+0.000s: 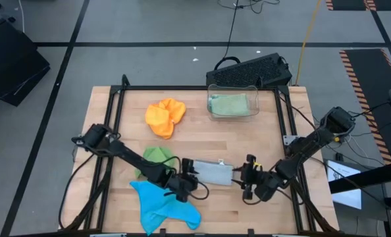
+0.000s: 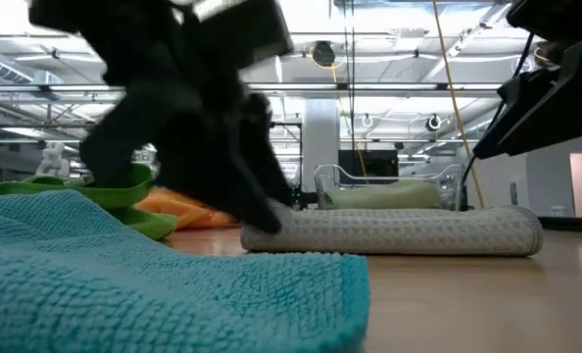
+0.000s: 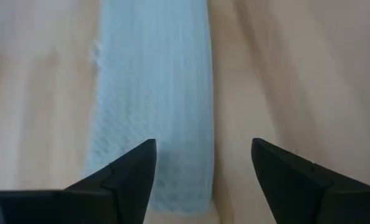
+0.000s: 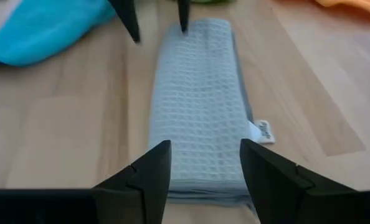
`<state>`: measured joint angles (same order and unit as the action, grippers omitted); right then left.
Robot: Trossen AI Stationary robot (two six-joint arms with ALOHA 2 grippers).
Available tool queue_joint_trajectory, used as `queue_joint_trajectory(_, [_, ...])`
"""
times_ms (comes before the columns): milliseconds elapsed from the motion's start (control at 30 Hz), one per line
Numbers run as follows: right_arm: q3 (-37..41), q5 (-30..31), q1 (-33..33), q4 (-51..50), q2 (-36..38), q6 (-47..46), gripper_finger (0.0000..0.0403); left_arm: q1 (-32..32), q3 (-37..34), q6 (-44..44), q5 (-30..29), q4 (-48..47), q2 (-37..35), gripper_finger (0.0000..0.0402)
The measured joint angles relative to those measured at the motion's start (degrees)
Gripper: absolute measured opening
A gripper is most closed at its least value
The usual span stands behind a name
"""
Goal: Fold microfiber towels
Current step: Put the folded gray microfiber towel into the transparent bin
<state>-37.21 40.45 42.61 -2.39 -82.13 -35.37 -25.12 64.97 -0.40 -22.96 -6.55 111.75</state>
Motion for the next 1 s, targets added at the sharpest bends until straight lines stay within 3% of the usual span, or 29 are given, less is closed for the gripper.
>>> queue_joint_trajectory(200, [0.0,0.0,0.4,1.3,-0.1,0.5,0.0184,2.0,0.1,-0.6,0.1,0.5,2.7,0.0243])
queue_joint_trajectory(400, [0.1,0.2,0.2,2.2,-0.1,1.9,0.0184,5.1,0.3,-1.2,4.4,-1.3,2.8,0.0199])
queue_joint_trajectory(767, [0.1,1.7,0.1,8.7,-4.3,10.1,0.0184,10.8,0.2,4.9,7.1,-2.3,2.4,0.0020])
queue_joint_trajectory(1000, [0.1,4.7,-1.5,17.1,-8.9,18.0,0.0189,15.5,0.1,3.7,18.8,-3.7,-1.8,0.0050])
